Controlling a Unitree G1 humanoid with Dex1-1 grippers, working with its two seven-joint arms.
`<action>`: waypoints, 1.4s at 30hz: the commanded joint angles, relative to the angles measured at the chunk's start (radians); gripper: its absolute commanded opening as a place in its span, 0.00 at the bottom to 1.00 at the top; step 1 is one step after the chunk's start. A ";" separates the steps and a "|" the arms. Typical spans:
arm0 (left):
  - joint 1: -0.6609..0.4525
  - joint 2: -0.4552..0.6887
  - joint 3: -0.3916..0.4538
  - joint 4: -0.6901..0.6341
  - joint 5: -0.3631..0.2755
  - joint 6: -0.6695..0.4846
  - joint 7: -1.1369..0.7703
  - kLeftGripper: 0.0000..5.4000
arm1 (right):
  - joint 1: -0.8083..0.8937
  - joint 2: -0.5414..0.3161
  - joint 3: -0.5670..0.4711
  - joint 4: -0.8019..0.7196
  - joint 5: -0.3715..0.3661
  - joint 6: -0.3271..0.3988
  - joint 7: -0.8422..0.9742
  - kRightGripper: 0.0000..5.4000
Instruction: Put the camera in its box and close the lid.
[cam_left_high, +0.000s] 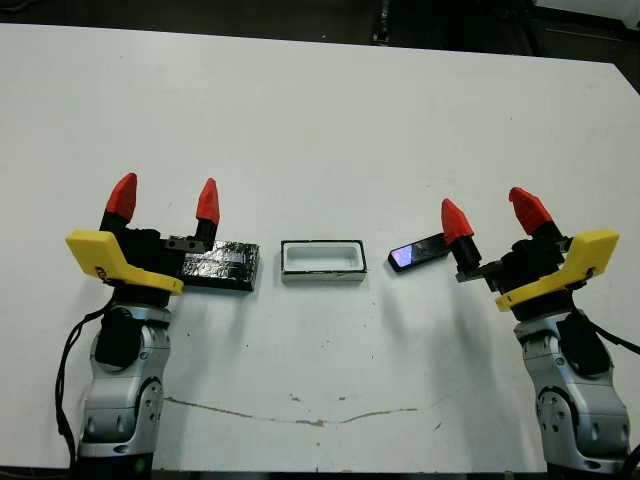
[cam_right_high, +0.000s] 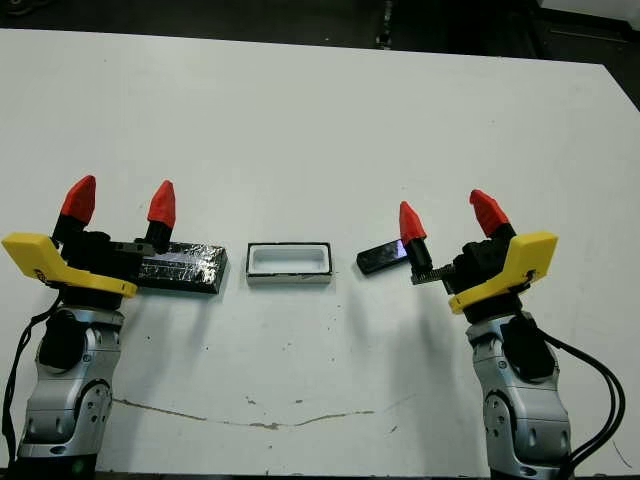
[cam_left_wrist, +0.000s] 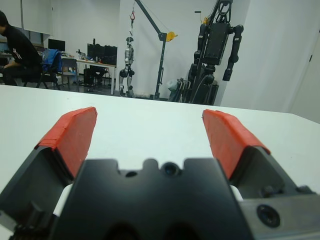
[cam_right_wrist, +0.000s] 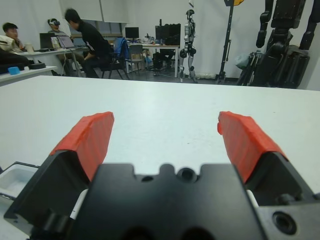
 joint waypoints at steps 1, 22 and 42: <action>0.006 -0.003 0.003 0.001 0.011 0.000 0.008 1.00 | 0.004 -0.008 -0.003 0.002 0.005 0.006 0.002 1.00; 0.009 -0.013 0.006 0.000 0.009 0.003 0.010 1.00 | -0.460 -0.527 0.003 0.342 0.002 0.054 0.572 1.00; 0.016 -0.016 0.003 -0.011 0.007 0.019 0.021 1.00 | -1.022 -0.495 0.502 1.055 -0.375 -0.236 1.307 1.00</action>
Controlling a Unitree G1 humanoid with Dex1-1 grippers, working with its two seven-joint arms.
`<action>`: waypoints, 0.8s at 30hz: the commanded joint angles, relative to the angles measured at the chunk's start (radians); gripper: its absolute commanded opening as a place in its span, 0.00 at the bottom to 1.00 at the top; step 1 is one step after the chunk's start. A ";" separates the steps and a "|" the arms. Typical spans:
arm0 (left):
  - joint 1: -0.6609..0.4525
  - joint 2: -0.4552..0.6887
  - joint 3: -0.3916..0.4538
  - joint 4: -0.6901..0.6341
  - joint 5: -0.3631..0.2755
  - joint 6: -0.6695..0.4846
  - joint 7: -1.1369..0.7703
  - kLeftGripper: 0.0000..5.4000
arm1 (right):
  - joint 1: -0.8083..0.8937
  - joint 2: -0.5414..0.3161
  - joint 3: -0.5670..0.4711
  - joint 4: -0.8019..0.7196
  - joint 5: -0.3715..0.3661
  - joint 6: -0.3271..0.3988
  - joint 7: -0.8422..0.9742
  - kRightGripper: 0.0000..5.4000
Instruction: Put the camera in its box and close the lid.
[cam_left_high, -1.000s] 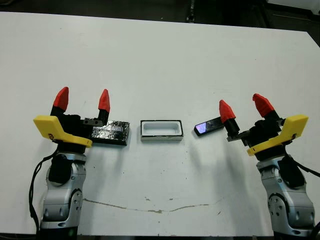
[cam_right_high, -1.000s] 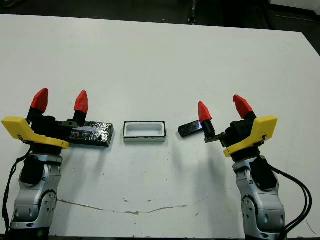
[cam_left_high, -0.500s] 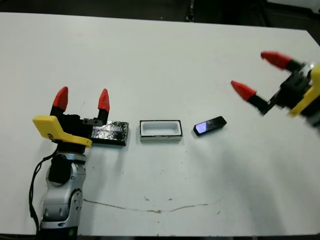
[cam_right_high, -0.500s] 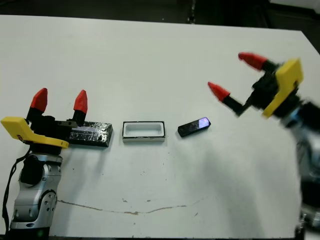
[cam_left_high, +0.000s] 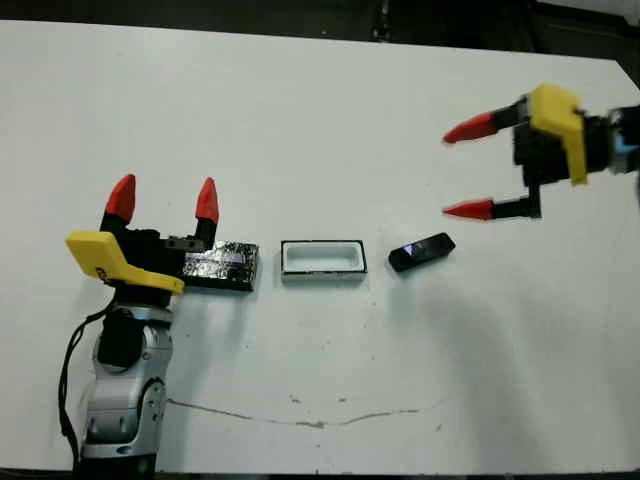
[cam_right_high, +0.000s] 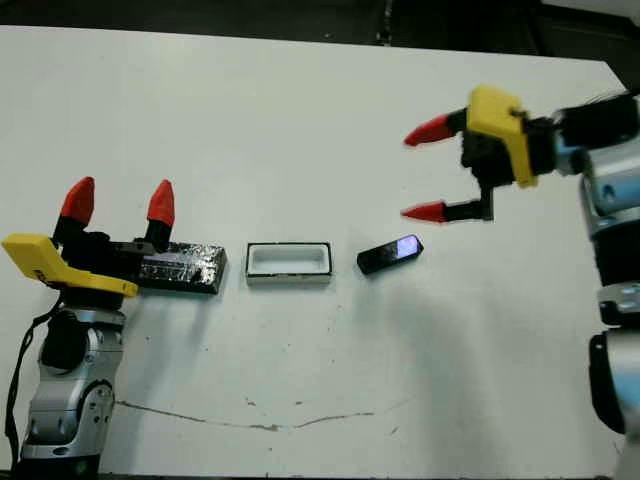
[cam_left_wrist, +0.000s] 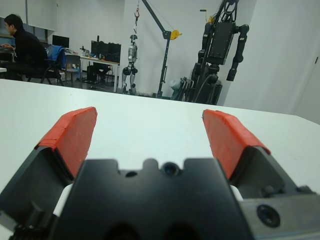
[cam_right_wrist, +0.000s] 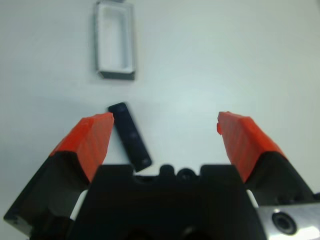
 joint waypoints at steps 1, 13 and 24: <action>0.014 -0.001 0.001 -0.005 0.007 0.012 0.008 1.00 | -0.034 0.016 0.065 0.054 -0.056 -0.059 0.028 1.00; 0.021 0.001 -0.003 -0.009 0.007 0.020 0.011 1.00 | 0.015 0.063 0.135 0.012 -0.199 -0.016 0.002 1.00; 0.026 0.001 -0.009 -0.010 0.001 0.024 0.007 1.00 | 0.085 0.073 0.120 -0.031 -0.206 0.020 -0.061 1.00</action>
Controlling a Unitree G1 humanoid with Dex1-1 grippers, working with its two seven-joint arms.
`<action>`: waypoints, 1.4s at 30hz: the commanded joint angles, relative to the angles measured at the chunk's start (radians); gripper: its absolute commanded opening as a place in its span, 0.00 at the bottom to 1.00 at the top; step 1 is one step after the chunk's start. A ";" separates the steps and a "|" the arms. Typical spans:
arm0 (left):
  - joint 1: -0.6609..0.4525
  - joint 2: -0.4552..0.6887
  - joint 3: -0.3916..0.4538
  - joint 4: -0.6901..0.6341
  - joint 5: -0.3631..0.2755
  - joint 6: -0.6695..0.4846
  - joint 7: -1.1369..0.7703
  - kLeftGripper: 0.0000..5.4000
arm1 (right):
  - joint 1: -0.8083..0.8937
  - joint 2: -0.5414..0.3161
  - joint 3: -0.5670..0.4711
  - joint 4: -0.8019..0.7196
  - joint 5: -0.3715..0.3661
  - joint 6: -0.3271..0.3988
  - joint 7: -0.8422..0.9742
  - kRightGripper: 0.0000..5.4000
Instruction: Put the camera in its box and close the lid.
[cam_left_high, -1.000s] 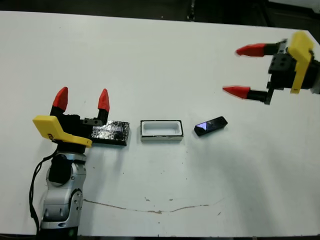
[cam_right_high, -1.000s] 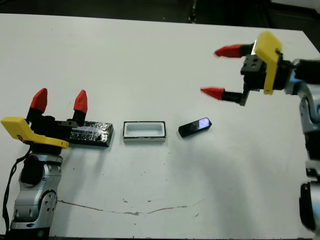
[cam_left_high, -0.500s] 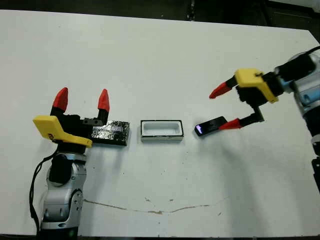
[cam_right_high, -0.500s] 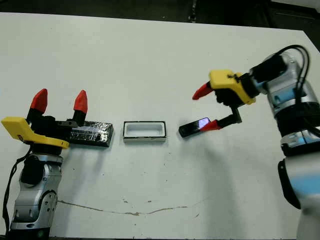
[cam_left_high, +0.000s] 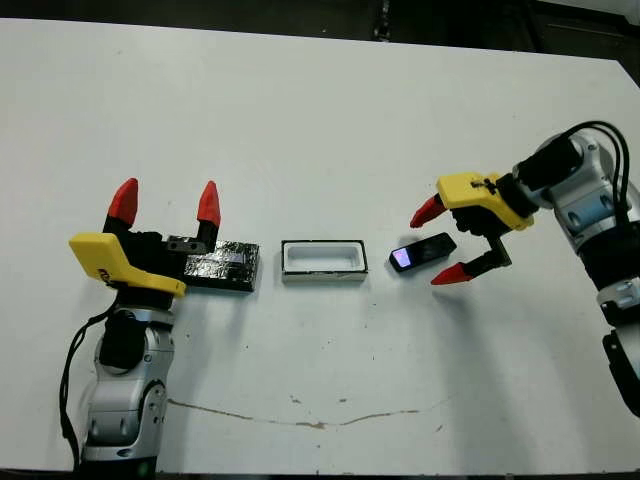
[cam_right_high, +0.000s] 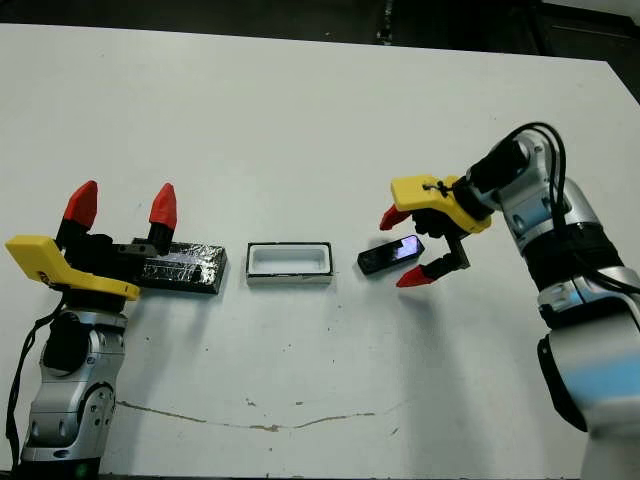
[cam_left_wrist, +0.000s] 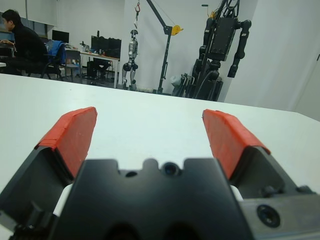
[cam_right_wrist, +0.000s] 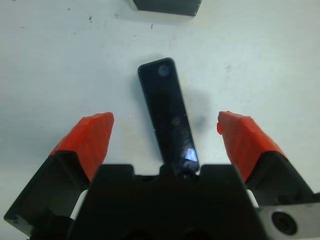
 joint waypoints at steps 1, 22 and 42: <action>0.016 0.001 -0.001 -0.007 0.001 0.015 -0.002 1.00 | 0.033 0.002 -0.002 -0.005 -0.010 0.041 -0.011 1.00; 0.011 0.007 -0.008 -0.012 0.009 0.018 0.000 1.00 | 0.140 0.002 -0.064 -0.125 0.039 0.112 -0.103 0.64; 0.012 0.001 -0.004 -0.029 0.003 0.043 0.009 1.00 | 0.073 -0.052 -0.037 -0.224 0.005 0.140 -0.005 0.31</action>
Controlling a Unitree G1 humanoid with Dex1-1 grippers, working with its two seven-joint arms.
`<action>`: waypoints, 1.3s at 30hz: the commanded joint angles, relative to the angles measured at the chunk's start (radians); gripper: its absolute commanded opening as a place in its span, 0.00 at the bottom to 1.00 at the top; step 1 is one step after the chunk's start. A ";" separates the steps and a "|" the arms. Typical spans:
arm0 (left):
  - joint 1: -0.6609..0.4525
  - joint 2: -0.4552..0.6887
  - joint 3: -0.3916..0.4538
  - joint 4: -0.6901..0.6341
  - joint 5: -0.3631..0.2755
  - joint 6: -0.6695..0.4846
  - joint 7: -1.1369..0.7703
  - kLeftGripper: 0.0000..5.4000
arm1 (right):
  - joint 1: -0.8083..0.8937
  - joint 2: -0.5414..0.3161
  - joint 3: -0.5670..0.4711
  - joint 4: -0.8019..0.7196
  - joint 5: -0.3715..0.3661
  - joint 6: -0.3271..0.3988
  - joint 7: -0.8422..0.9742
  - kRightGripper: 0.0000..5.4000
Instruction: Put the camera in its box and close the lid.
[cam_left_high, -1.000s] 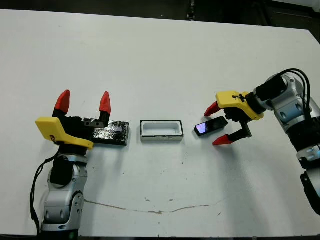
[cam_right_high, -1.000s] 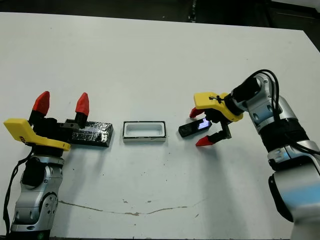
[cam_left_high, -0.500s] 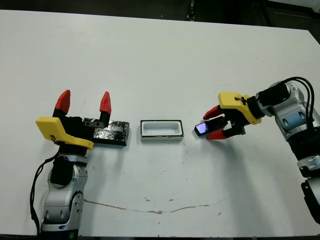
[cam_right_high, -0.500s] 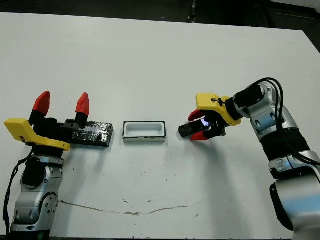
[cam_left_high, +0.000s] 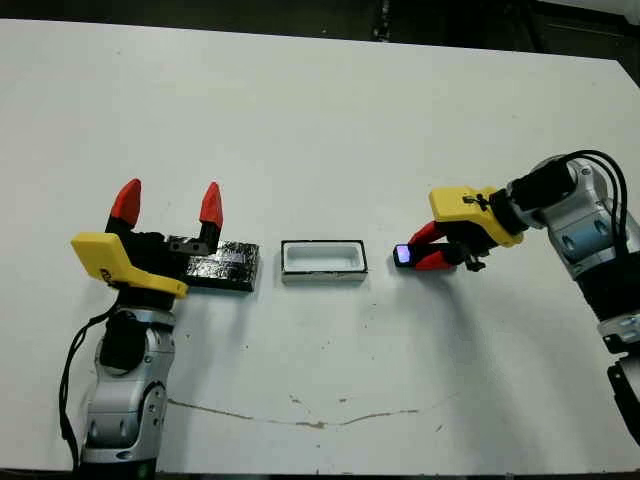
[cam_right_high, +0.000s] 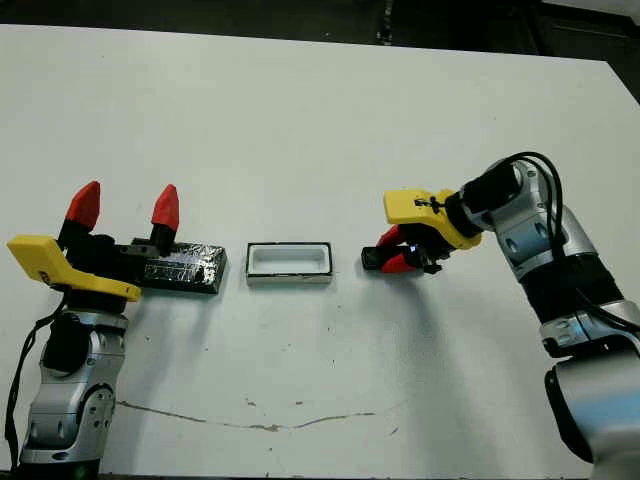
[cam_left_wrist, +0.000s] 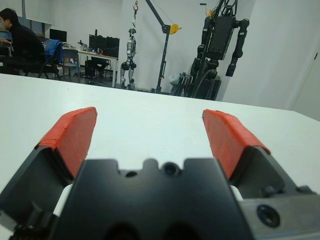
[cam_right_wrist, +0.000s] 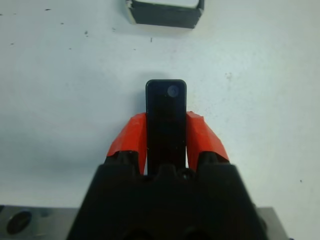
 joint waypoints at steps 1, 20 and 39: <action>0.008 -0.002 0.002 -0.006 0.002 0.022 0.008 1.00 | -0.036 -0.026 -0.006 0.002 0.007 0.009 0.028 0.31; 0.013 -0.006 -0.003 -0.006 0.026 0.026 0.018 1.00 | -0.145 0.137 -0.139 -0.018 0.266 0.279 -0.016 0.31; 0.013 -0.017 0.003 -0.009 0.014 0.031 0.023 1.00 | -0.090 0.312 -0.057 -0.163 0.294 0.451 -0.193 0.31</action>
